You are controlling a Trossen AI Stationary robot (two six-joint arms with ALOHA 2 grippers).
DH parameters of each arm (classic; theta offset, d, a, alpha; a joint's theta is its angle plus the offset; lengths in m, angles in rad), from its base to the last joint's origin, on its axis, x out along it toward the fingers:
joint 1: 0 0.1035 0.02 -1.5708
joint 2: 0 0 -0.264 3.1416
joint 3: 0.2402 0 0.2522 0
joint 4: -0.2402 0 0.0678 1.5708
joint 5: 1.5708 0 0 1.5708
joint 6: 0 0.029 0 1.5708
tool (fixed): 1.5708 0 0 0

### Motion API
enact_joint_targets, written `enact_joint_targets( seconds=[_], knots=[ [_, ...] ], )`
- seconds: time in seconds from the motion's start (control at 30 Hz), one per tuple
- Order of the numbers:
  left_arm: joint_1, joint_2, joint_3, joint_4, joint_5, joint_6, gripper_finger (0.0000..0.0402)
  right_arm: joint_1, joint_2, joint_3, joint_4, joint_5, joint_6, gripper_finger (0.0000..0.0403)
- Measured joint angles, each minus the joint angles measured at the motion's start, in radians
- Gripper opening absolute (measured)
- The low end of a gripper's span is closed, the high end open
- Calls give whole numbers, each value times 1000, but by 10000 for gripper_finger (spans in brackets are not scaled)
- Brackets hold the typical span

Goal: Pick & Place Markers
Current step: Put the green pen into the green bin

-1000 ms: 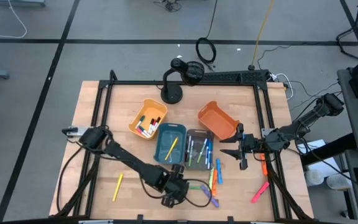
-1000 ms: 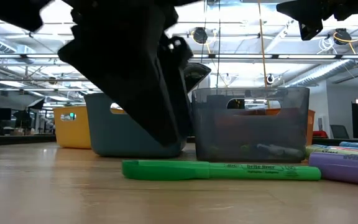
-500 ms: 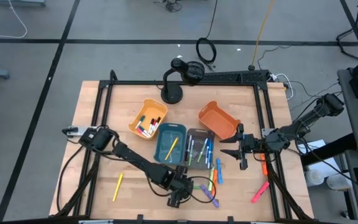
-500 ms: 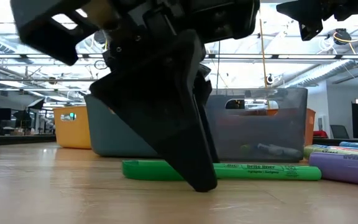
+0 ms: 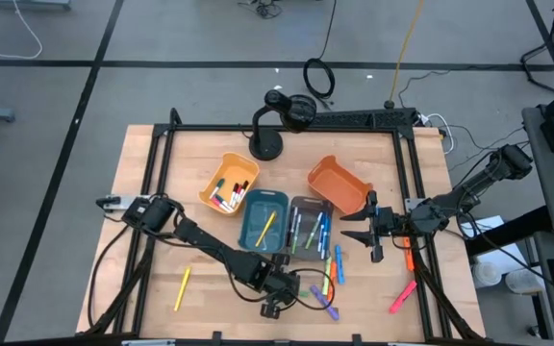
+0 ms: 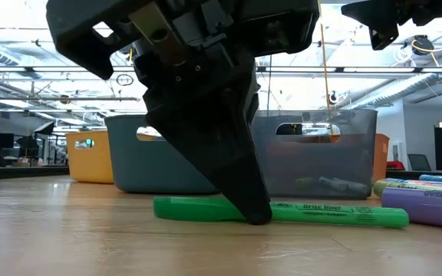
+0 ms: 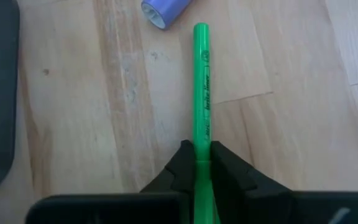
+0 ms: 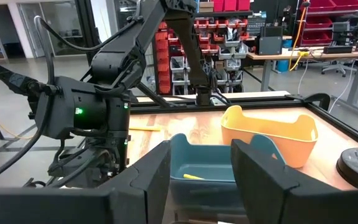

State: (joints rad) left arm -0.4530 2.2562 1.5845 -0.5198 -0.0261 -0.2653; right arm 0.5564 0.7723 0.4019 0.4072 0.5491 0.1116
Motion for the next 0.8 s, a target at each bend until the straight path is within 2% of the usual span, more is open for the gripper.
enact_joint_targets(
  seconds=[0.23,0.5,0.8],
  knots=[
    [-16,-18,-3,3,-1,19,32,0,0,0,0,0,0,155],
    [-57,-145,-12,-18,2,29,31,0,0,0,4,0,0,155],
    [-102,-348,-6,-65,-190,64,31,0,0,-1,2,0,0,155]
  ],
)
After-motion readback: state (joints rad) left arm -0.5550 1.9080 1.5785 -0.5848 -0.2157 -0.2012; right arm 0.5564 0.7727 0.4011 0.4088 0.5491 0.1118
